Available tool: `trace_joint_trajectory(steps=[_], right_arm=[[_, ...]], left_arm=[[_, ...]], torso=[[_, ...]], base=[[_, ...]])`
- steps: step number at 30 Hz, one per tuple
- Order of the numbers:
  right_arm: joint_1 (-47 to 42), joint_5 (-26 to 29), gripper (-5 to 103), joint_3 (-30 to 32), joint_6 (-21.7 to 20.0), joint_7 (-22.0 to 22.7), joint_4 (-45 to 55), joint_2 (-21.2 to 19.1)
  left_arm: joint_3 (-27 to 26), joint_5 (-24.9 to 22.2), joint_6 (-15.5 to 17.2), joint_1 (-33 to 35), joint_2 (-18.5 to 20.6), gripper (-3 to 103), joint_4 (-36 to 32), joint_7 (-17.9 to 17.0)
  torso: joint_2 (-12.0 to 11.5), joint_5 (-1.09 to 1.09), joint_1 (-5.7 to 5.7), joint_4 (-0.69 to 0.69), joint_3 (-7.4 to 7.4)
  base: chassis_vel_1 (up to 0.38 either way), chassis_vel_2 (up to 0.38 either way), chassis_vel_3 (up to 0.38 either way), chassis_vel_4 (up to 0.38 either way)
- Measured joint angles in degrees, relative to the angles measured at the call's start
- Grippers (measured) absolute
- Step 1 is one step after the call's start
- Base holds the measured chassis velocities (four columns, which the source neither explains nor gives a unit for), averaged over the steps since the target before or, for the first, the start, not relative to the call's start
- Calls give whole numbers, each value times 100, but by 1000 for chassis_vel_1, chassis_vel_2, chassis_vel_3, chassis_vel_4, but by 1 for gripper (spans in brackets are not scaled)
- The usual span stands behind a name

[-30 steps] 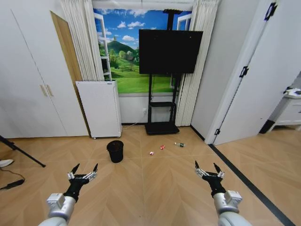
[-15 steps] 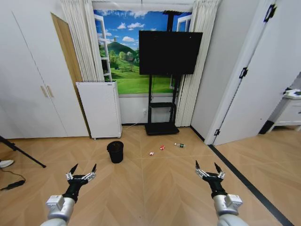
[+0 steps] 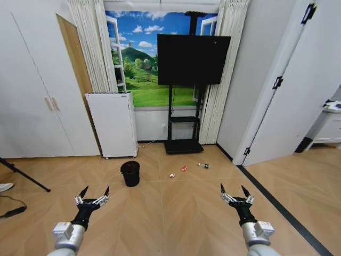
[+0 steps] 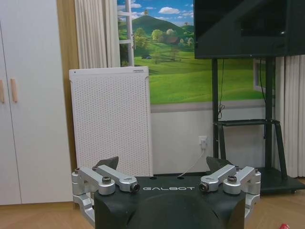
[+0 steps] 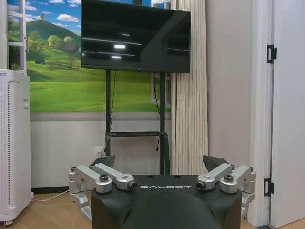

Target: Pick up the trash bin and place the garbage on the floor into it.

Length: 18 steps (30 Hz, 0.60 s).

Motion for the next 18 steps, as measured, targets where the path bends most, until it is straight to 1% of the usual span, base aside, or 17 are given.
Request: trace_joint_trajectory(steps=[2, 5, 6, 7, 10, 12, 14, 15, 16, 17, 18], right_arm=[[-3, -3, 100, 0, 0, 6, -2, 3], [-3, -4, 100, 4, 0, 11, -15, 1], [-3, -8, 100, 9, 0, 13, -23, -4], [-3, -8, 100, 9, 0, 13, -23, -4], [0, -14, 100, 13, 0, 15, -32, -9], [3, -16, 100, 13, 0, 15, -37, -9], [5, -33, 100, 5, 0, 16, -52, -8], [10, -40, 100, -1, 1, 17, -64, -7], [10, -40, 100, -1, 1, 17, -64, -7], [18, -43, 100, -3, 1, 17, -71, -7], [20, -45, 100, -2, 1, 18, -75, -9]], left_arm=[[-1, 0, -14, 1, -10, 100, 12, 5], [-1, 0, -20, -12, -10, 100, 27, 7], [-2, -1, -20, -26, -7, 100, 43, 7], [-2, -1, -20, -26, -7, 100, 43, 7], [-10, -8, -20, -41, 6, 100, 56, 7], [-13, -12, -20, -41, 9, 100, 64, 8], [-16, -20, -21, -42, 13, 100, 76, 8], [-16, -26, -21, -43, 12, 100, 78, 10], [-16, -26, -21, -43, 12, 100, 78, 10], [-18, -27, -22, -45, 10, 100, 79, 9], [-16, -28, -22, -46, 7, 100, 91, 9]], torso=[[-3, -1, -1, -1, -1], [-4, 3, -2, 2, -3], [-5, -3, -3, 0, -3], [-5, -3, -3, 0, -3], [-7, 1, -4, -2, -4], [-8, 3, -4, 1, -4], [-8, -5, -5, 0, -6], [-11, 0, -4, -1, -5], [-11, 0, -4, -1, -5], [-11, 5, -4, 2, -6], [-10, -6, -5, -2, -7]], base=[[-220, 228, 213, -233], [-239, 249, 255, -255], [-279, 268, 278, -267], [-279, 268, 278, -267], [-294, 275, 293, -310], [-343, 325, 295, -335], [-364, 332, 358, -338], [-344, 352, 368, -355], [-344, 352, 368, -355], [-390, 392, 368, -370], [-365, 370, 396, -370]])
